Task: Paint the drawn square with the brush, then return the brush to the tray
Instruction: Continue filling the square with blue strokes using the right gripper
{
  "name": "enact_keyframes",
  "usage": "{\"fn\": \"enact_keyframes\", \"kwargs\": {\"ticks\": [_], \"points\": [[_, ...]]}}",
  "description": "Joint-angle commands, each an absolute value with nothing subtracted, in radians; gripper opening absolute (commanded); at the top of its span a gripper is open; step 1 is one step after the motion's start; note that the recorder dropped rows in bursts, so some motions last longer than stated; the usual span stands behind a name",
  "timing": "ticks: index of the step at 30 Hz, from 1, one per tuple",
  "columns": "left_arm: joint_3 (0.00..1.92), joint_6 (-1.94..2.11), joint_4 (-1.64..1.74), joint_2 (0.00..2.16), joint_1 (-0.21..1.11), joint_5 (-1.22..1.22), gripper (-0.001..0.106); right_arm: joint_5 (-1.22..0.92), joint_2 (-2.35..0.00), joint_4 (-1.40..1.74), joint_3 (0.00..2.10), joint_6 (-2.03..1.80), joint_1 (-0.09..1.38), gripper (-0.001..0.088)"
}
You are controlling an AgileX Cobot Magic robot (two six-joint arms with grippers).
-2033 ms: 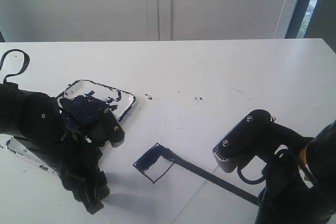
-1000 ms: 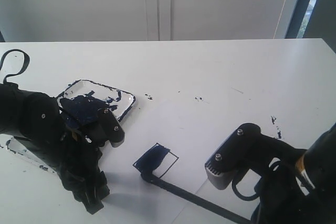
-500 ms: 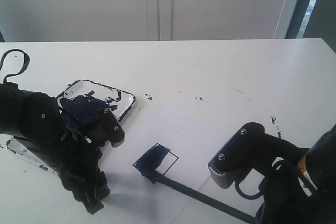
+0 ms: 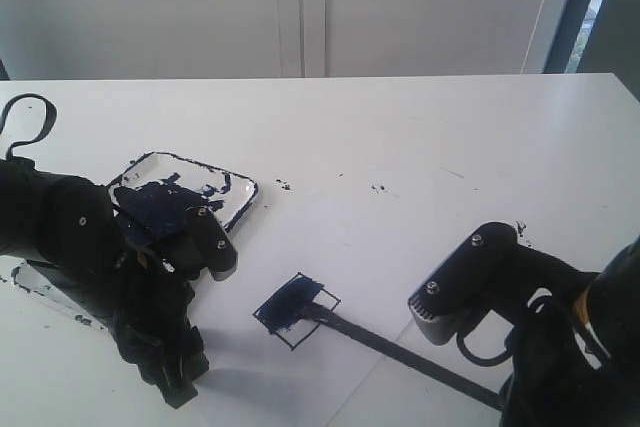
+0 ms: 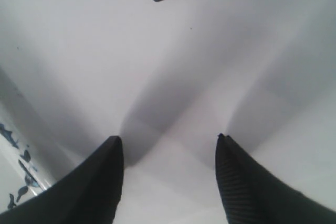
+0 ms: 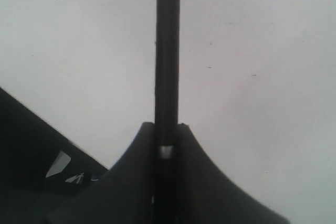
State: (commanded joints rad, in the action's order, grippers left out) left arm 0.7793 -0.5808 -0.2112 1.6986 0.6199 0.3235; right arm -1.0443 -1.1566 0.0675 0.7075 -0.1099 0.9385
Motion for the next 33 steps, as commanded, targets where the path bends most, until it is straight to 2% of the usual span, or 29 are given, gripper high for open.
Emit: {"fn": "enact_keyframes", "kwargs": {"ticks": [17, 33], "points": [[0.779, -0.581, -0.211, 1.699, 0.620, 0.322, 0.057, -1.076, -1.157, 0.103, 0.707, -0.145, 0.939, 0.0000], [0.779, -0.581, -0.211, 1.699, 0.620, 0.317, 0.057, -1.066, -1.157, -0.015, 0.707, -0.048, 0.939, 0.0000]]}}
